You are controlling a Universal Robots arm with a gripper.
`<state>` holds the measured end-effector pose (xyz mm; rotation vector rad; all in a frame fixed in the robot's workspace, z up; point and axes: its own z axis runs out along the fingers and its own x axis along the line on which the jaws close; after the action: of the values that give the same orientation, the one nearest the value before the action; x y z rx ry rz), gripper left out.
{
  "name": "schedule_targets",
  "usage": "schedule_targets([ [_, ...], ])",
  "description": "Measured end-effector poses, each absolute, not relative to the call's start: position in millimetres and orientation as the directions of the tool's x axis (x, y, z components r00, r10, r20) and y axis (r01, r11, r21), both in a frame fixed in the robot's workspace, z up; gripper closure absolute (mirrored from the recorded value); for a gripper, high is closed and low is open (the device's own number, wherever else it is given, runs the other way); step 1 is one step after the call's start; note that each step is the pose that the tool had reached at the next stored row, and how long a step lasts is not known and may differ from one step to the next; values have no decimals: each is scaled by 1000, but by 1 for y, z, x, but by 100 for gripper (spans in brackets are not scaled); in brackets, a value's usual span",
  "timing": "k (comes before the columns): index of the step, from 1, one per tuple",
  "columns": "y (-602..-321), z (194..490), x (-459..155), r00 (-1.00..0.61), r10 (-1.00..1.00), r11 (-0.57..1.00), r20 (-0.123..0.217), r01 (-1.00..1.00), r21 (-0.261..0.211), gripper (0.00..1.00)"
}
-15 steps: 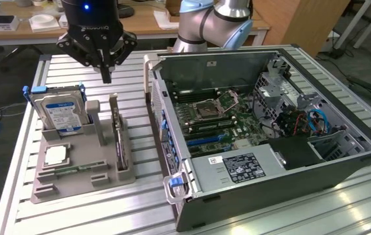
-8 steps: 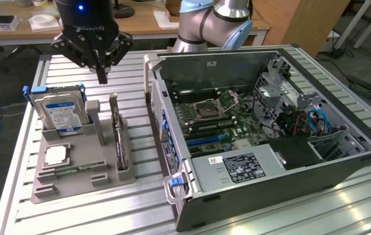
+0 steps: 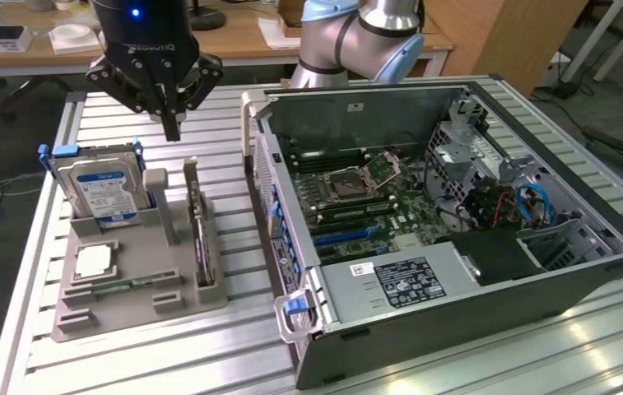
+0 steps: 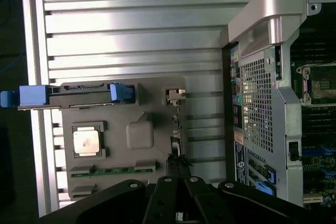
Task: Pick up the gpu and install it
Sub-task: 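Pick up the gpu and move the gpu toward the slot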
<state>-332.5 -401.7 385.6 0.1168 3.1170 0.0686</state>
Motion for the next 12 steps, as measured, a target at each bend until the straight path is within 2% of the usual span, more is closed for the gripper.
schedule_targets([
  [7,-402,386,-333,-997,75,996,-20,74,45,89],
  [10,-402,386,-333,-997,75,996,-20,74,45,71],
  [11,-402,386,-333,-997,75,996,-20,74,45,71],
  [12,-402,386,-333,-997,75,996,-20,74,45,65],
])
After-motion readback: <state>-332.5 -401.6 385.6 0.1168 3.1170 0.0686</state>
